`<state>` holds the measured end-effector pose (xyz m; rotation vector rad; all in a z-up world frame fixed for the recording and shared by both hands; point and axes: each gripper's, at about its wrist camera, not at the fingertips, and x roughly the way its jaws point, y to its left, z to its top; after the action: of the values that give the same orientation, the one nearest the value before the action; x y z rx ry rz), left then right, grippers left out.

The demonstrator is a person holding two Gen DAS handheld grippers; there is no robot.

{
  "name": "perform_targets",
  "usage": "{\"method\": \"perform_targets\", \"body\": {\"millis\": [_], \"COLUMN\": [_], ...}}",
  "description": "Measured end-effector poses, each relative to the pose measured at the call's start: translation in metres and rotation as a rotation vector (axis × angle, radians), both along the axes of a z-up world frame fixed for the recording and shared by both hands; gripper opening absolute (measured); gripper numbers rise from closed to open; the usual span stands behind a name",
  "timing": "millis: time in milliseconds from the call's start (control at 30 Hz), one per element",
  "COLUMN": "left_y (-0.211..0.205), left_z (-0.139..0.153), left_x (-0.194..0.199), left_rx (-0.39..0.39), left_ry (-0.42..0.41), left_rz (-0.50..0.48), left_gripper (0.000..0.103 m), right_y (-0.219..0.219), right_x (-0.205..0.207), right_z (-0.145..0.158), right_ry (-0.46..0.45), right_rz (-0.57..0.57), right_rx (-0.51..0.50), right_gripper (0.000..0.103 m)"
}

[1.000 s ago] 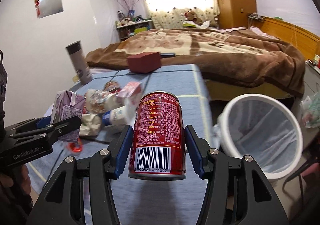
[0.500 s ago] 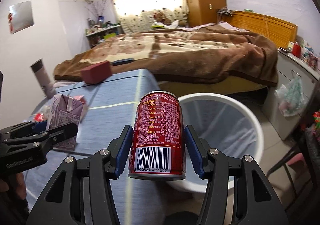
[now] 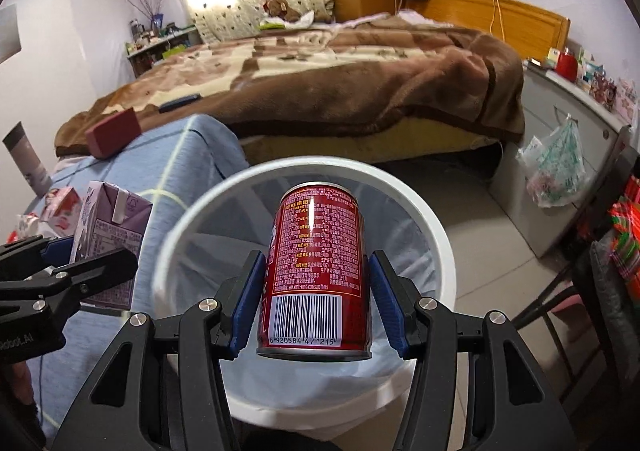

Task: Collect trash
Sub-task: 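Carry the can and carton over the white wastebasket and open both tools to drop them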

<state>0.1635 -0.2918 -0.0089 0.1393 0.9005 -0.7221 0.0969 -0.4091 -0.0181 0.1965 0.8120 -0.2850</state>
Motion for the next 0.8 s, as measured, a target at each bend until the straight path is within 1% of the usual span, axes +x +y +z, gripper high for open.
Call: {"method": "perform_targets", "body": {"millis": [100, 200, 300, 367, 433, 500, 600, 800], "left_y": [-0.013, -0.021, -0.025, -0.025, -0.025, -0.023, -0.017, 0.010], "left_z": [-0.006, -0.011, -0.015, -0.017, -0.018, -0.017, -0.014, -0.002], "left_x": [0.003, 0.005, 0.006, 0.006, 0.007, 0.007, 0.007, 0.002], "left_rx": [0.009, 0.006, 0.028, 0.026, 0.023, 0.025, 0.008, -0.015], "left_ry": [0.006, 0.035, 0.035, 0.042, 0.046, 0.042, 0.043, 0.018], "left_rz": [-0.006, -0.018, -0.023, -0.023, -0.021, -0.015, -0.005, 0.029], "left_gripper": [0.056, 0.056, 0.057, 0.064, 0.067, 0.067, 0.067, 0.067], "right_y": [-0.010, -0.015, -0.018, -0.021, -0.025, -0.025, -0.024, -0.009], "right_x": [-0.001, 0.001, -0.001, -0.004, -0.006, -0.009, -0.012, -0.013], "right_z": [-0.005, -0.011, -0.012, -0.012, -0.010, -0.007, -0.003, 0.005], "right_ry": [0.024, 0.051, 0.053, 0.045, 0.033, 0.023, 0.011, -0.016], "right_rz": [-0.001, 0.013, 0.024, 0.011, -0.007, -0.009, -0.015, -0.007], "right_rx": [0.009, 0.030, 0.031, 0.028, 0.025, 0.022, 0.015, -0.006], "right_gripper": [0.055, 0.055, 0.055, 0.057, 0.061, 0.062, 0.062, 0.062]}}
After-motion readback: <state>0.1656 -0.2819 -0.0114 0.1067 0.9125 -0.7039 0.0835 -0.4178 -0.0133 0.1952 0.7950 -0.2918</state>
